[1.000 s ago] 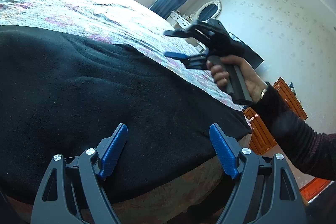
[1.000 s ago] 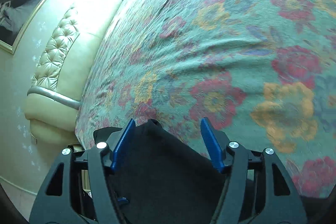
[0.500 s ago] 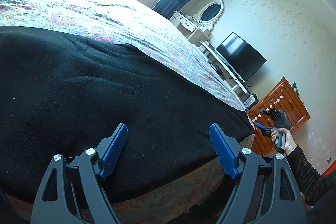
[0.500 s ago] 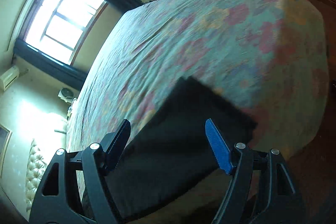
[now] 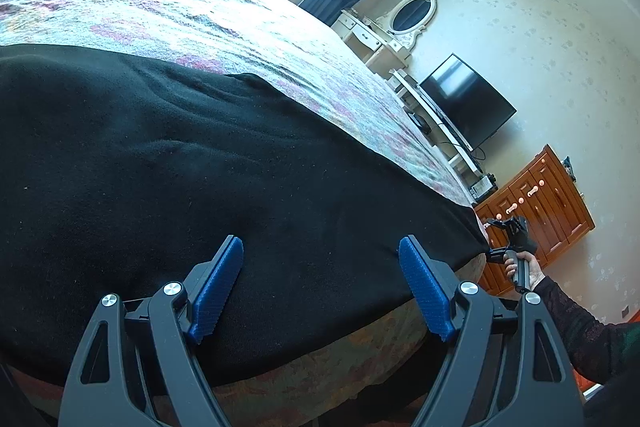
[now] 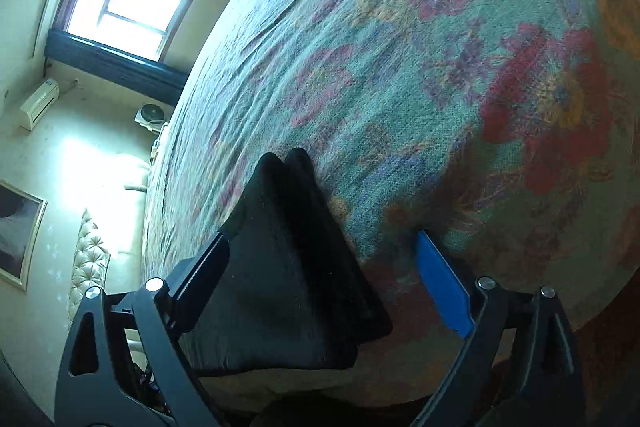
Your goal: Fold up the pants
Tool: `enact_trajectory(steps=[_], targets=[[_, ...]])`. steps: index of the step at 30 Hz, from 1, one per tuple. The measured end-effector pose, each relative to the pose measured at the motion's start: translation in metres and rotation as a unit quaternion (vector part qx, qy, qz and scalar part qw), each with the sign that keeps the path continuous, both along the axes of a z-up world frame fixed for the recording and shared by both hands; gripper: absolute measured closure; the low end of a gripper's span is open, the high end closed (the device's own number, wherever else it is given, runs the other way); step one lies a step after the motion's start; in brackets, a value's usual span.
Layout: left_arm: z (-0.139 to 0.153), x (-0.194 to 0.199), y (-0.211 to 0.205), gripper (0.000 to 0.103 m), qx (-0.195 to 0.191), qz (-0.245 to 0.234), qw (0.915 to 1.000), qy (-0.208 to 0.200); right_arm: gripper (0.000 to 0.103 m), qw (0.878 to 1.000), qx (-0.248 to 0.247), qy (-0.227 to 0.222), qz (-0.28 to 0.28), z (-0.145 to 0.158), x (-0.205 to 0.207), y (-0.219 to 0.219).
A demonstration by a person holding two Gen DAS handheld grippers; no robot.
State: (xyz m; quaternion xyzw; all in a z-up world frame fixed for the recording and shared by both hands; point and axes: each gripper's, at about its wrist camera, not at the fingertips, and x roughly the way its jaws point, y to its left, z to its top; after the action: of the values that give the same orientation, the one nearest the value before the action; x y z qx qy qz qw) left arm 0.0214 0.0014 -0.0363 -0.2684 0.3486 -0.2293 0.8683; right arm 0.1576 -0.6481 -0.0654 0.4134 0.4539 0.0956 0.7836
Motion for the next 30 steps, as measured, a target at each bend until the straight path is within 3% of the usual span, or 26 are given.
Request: enact_trajectory(steps=[2, 4, 7, 12, 17, 18, 21, 26, 27, 30], targets=[[0.0, 0.001, -0.001, 0.024, 0.005, 0.002, 1.0, 0.001, 0.01, 1.0, 0.003, -0.003, 0.016, 0.003, 0.003, 0.001], [0.001, 0.003, -0.003, 0.024, 0.009, 0.002, 1.0, 0.002, 0.02, 1.0, 0.001, -0.015, 0.026, 0.009, 0.006, 0.002], [0.001, 0.004, -0.002, 0.024, 0.004, 0.003, 1.0, 0.006, 0.02, 0.999, -0.011, -0.045, 0.009, 0.021, 0.008, -0.003], [0.001, 0.007, 0.001, 0.024, -0.008, 0.005, 0.9998, 0.015, 0.02, 0.999, 0.025, -0.015, 0.042, 0.002, 0.017, 0.003], [0.001, 0.007, 0.003, 0.022, -0.024, 0.006, 0.9995, 0.018, 0.02, 0.995, 0.064, -0.015, 0.077, -0.001, 0.014, 0.017], [0.001, 0.007, 0.002, 0.022, -0.022, 0.006, 0.9996, 0.018, 0.022, 0.994, 0.073, -0.015, 0.074, -0.002, 0.012, 0.016], [0.002, 0.008, 0.0, 0.021, -0.015, 0.005, 0.9997, 0.016, 0.047, 0.995, 0.064, 0.0, 0.072, -0.006, 0.011, 0.011], [0.002, 0.008, -0.004, 0.019, -0.012, 0.005, 0.9998, 0.015, 0.058, 0.997, 0.024, 0.013, 0.077, -0.004, 0.01, 0.017], [0.003, 0.008, -0.003, 0.019, -0.012, 0.005, 0.9998, 0.015, 0.069, 0.997, 0.004, 0.017, 0.081, -0.001, 0.011, 0.021], [0.003, 0.009, -0.005, 0.019, -0.011, 0.005, 0.9998, 0.016, 0.084, 0.996, -0.022, 0.026, 0.085, 0.005, 0.012, 0.03]])
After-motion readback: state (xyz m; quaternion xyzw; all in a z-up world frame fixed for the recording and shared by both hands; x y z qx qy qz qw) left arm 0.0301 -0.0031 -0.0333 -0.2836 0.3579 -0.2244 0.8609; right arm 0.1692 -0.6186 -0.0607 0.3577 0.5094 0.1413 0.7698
